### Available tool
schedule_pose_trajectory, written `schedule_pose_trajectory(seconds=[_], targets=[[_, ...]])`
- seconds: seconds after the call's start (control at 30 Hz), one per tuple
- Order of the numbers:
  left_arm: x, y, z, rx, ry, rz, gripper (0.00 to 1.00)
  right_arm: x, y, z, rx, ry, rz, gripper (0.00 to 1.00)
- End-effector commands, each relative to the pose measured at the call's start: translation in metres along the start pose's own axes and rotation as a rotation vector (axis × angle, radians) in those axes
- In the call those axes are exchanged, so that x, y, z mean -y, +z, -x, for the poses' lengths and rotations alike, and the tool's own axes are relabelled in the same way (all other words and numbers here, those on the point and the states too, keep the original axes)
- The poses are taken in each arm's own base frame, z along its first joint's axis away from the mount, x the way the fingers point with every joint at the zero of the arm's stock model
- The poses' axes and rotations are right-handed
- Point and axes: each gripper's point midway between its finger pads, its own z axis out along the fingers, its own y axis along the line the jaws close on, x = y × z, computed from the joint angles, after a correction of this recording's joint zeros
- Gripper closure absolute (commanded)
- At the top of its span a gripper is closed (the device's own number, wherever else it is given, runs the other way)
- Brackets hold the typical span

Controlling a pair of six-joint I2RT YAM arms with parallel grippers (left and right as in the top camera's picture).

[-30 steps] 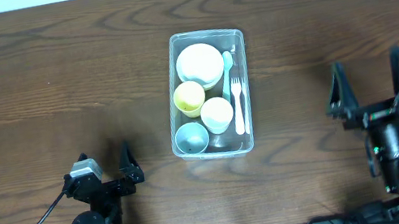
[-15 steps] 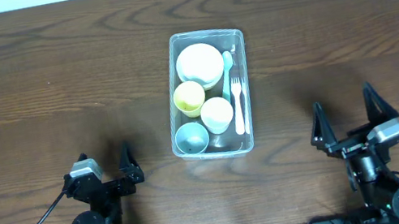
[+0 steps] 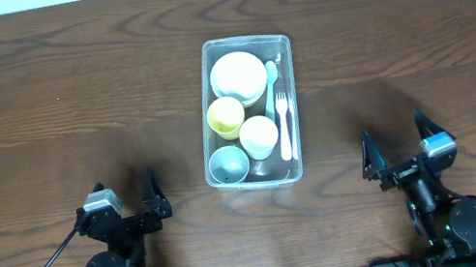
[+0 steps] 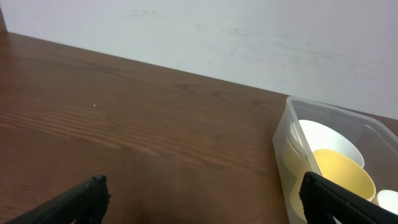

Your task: Pack container

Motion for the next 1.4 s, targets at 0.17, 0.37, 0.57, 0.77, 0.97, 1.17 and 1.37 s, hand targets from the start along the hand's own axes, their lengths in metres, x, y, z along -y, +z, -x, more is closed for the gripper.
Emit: schedule_pose_trajectory(seconds=[0.17,0.37,0.57,0.77,0.97,1.17,1.37], targets=[[-0.004,0.003,-0.016,-0.036,0.015,0.006,0.02,0.014,-0.003,-0.031,-0.124,-0.019,-0.064,0.01],[-0.004,0.003,-0.016,-0.036,0.015,0.006,0.02,0.013,-0.003,-0.031,-0.122,-0.014,-0.060,0.01],[-0.004,0.003,-0.016,-0.036,0.015,0.006,0.02,0.013,-0.003,-0.030,-0.121,-0.014,-0.059,0.01],[-0.004,0.003,-0.016,-0.036,0.015,0.006,0.02,0.013,-0.003,-0.030,-0.121,-0.014,-0.060,0.01],[-0.004,0.003,-0.016,-0.036,0.015,0.006,0.02,0.013,-0.003,-0.030,-0.121,-0.014,-0.059,0.01],[-0.004,0.003,-0.016,-0.036,0.015,0.006,0.02,0.013,-0.003,-0.030,-0.121,-0.014,-0.059,0.01],[-0.004,0.003,-0.016,-0.036,0.015,0.006,0.02,0.013,-0.003,-0.030,-0.121,-0.014,-0.060,0.01]])
